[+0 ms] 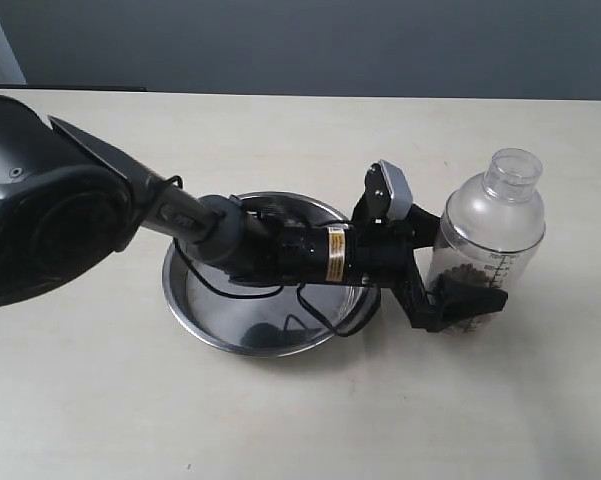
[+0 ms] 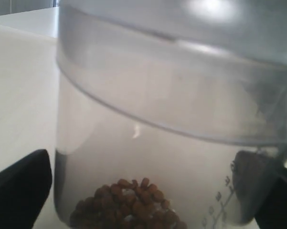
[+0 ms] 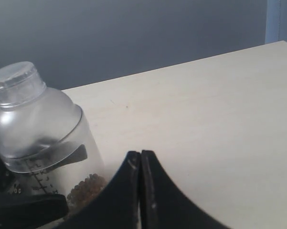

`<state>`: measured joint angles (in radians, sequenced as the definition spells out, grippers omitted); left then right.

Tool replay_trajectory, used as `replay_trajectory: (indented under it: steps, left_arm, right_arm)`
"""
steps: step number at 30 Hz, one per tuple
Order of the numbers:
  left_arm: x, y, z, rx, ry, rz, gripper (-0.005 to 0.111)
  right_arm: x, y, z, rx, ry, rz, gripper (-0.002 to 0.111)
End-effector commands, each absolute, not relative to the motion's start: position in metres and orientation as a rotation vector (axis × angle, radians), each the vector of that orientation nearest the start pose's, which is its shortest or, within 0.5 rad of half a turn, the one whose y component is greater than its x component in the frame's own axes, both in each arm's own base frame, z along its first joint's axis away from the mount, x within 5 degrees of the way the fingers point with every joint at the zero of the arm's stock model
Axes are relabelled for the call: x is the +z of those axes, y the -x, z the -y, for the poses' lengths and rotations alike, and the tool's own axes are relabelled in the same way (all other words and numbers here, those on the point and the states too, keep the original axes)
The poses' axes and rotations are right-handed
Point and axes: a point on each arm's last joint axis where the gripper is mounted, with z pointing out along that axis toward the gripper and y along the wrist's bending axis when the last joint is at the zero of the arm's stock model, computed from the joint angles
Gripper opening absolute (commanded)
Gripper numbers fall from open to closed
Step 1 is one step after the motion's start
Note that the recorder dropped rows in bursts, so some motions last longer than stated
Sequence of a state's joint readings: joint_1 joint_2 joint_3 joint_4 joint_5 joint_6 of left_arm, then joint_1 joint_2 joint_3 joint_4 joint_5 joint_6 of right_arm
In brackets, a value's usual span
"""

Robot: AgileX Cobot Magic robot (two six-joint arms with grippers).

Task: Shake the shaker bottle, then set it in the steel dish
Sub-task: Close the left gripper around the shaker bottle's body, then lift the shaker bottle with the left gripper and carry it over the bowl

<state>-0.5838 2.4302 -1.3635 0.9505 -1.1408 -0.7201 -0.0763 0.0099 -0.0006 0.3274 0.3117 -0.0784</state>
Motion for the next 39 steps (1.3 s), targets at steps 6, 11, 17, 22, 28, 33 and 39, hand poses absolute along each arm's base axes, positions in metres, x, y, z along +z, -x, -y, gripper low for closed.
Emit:
replay_trajectory:
  steps: [6,11,17,22,28,33,39]
  left_arm:
    - [0.078,-0.341,0.318,-1.236,-0.983,-1.473,0.105]
    - [0.082,-0.340,0.324,-1.222,-1.006,-1.444,0.105]
    - [0.079,-0.338,0.328,-1.207,-1.023,-1.467,0.105]
    - [0.079,-0.336,0.331,-1.188,-1.031,-1.461,0.105]
    - [0.076,-0.335,0.332,-1.164,-1.047,-1.490,0.105]
    - [0.074,-0.340,0.331,-1.128,-1.006,-1.537,0.104]
    - [0.073,-0.341,0.331,-1.109,-0.991,-1.555,0.071]
  right_arm:
    - [0.187,-0.055,-0.005,0.195,-0.205,-1.771,-0.001]
    - [0.187,-0.055,-0.005,0.195,-0.205,-1.771,-0.001]
    - [0.187,-0.055,-0.005,0.195,-0.205,-1.771,-0.001]
    - [0.187,-0.055,-0.005,0.195,-0.205,-1.771,-0.001]
    - [0.187,-0.055,-0.005,0.195,-0.205,-1.771,-0.001]
    - [0.187,-0.055,-0.005,0.195,-0.205,-1.771,-0.001]
    - [0.187,-0.055,-0.005,0.195,-0.205,-1.771,-0.001]
